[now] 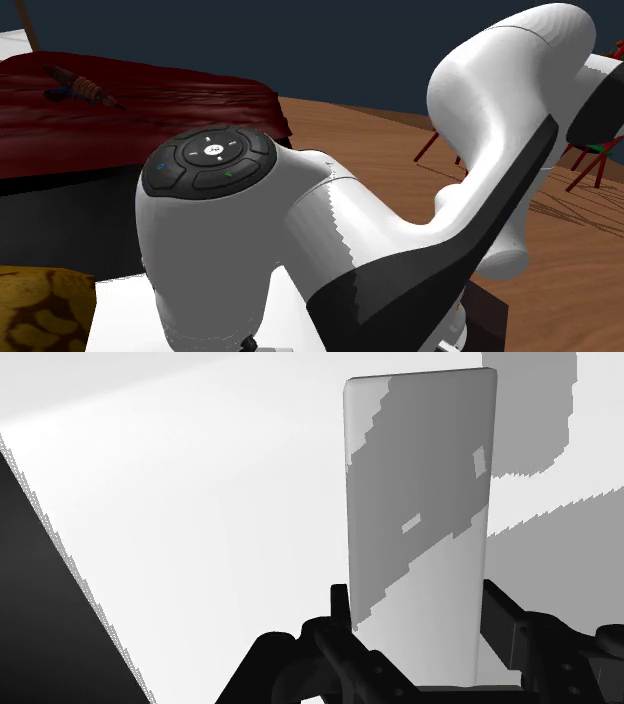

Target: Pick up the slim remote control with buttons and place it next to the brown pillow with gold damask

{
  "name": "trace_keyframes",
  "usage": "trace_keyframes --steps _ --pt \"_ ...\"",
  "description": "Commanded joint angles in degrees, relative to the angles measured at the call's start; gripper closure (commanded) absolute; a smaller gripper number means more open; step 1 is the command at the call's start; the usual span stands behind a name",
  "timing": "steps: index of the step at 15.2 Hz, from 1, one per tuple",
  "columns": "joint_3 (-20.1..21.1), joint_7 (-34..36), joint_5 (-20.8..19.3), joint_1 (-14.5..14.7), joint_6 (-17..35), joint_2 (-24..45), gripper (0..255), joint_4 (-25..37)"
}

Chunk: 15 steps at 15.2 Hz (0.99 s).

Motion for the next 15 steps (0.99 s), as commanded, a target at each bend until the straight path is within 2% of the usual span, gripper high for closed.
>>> trace_keyframes --steps 1,15 --pt "-0.1 0.3 -0.5 0.1 1.6 0.7 255 -1.0" --pt "-1.1 3.4 -4.8 1.1 10.5 6.4 255 -5.2"
